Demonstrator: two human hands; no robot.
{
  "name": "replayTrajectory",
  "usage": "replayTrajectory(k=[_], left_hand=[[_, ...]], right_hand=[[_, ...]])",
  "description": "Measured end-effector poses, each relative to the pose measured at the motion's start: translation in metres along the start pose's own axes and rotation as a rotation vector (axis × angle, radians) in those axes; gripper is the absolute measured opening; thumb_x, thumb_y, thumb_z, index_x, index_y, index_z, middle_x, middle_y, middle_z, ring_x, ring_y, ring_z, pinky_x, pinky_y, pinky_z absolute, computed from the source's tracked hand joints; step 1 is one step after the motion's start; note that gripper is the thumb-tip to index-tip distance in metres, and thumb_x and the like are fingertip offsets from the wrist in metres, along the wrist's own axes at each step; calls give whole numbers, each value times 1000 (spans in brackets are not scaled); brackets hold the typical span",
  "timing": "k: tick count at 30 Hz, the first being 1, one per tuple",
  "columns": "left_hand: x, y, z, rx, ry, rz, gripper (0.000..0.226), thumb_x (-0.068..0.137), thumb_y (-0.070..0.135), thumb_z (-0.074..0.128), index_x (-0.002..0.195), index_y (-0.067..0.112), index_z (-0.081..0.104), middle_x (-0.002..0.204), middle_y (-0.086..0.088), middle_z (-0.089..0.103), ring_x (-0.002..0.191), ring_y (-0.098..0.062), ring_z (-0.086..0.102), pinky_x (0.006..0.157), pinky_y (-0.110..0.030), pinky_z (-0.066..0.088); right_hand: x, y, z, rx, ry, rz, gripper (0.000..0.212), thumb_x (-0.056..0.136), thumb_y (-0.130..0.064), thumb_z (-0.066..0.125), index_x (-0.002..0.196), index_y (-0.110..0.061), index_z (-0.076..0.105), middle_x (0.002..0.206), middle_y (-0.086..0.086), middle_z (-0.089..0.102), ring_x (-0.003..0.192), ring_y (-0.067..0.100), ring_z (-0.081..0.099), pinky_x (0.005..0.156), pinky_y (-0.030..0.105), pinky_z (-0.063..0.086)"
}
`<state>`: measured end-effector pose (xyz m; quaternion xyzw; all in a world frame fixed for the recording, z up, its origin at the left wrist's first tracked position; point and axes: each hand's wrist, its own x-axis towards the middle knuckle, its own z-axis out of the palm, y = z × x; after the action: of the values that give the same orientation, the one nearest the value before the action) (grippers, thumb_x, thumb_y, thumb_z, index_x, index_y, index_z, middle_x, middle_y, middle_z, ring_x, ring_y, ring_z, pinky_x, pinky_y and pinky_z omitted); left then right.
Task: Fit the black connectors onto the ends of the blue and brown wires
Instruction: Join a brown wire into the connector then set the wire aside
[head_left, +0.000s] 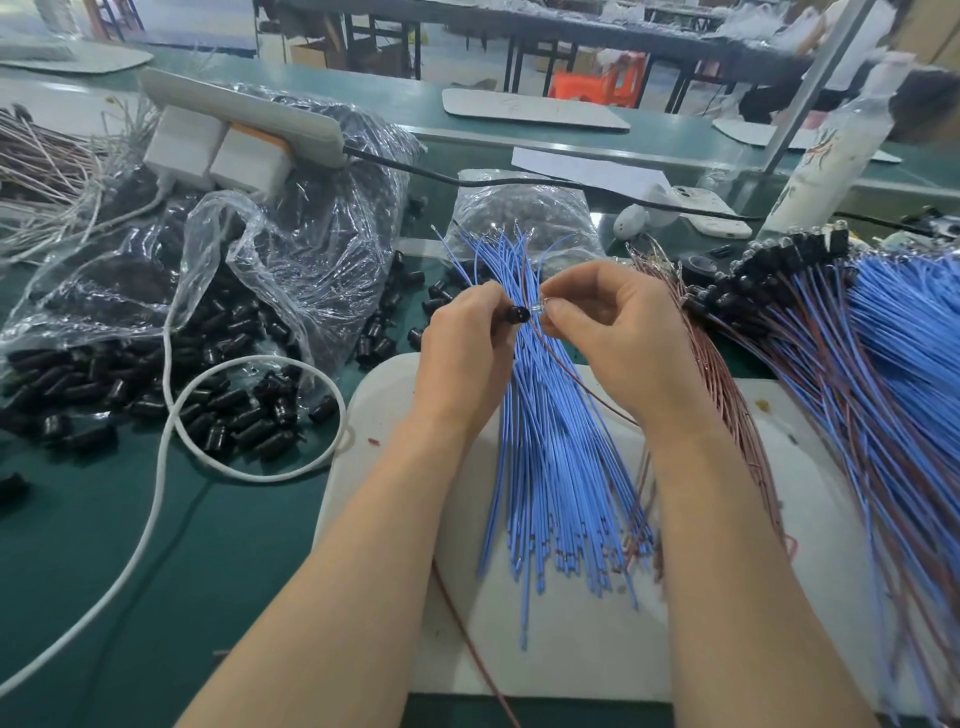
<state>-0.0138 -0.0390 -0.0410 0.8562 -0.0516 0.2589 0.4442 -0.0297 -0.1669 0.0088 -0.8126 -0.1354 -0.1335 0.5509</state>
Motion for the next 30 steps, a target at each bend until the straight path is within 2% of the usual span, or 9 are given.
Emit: replayTrajectory(k=[7, 12, 18, 25, 27, 30], left_hand=[[0, 1, -1, 15, -15, -1, 4, 85, 5, 60, 82, 5, 59, 81, -6, 63, 76, -27, 59, 72, -46, 50], [0, -1, -1, 24, -41, -9, 4, 88, 7, 58, 87, 5, 60, 87, -7, 62, 82, -28, 58, 76, -46, 50], [-2, -2, 0, 66, -54, 21, 7, 89, 14, 60, 87, 7, 61, 85, -5, 61, 78, -26, 56, 73, -45, 48], [-3, -1, -3, 36, -173, 21, 16, 88, 25, 65, 102, 19, 65, 92, 5, 63, 74, -16, 56, 74, -36, 50], [-3, -1, -4, 36, -183, 32, 16, 89, 24, 64, 104, 19, 65, 92, 4, 63, 71, -15, 55, 73, -36, 50], [-3, -1, -2, 3, -160, 36, 13, 89, 15, 62, 101, 14, 66, 93, 0, 64, 76, -18, 57, 77, -39, 50]], right_hand=[[0, 3, 3, -127, -13, -23, 15, 85, -3, 65, 87, -17, 68, 82, -6, 69, 77, 3, 66, 72, 11, 49], [-2, 2, 6, -238, 23, -76, 14, 84, -2, 63, 87, -15, 69, 81, -4, 68, 75, 5, 64, 73, 11, 50], [-1, 4, 8, -327, 53, -100, 13, 85, -2, 63, 90, -11, 71, 84, 2, 69, 76, 9, 64, 75, 16, 50], [2, 13, 4, -291, 104, -48, 13, 85, -3, 62, 88, -13, 71, 77, -6, 67, 73, 3, 63, 73, 10, 49], [2, 15, 4, -271, 100, -27, 13, 86, -4, 63, 88, -14, 71, 77, -9, 66, 73, 0, 64, 73, 11, 50], [2, 15, 4, -213, 86, 5, 14, 86, -4, 63, 90, -15, 70, 81, -5, 69, 78, 5, 66, 77, 15, 51]])
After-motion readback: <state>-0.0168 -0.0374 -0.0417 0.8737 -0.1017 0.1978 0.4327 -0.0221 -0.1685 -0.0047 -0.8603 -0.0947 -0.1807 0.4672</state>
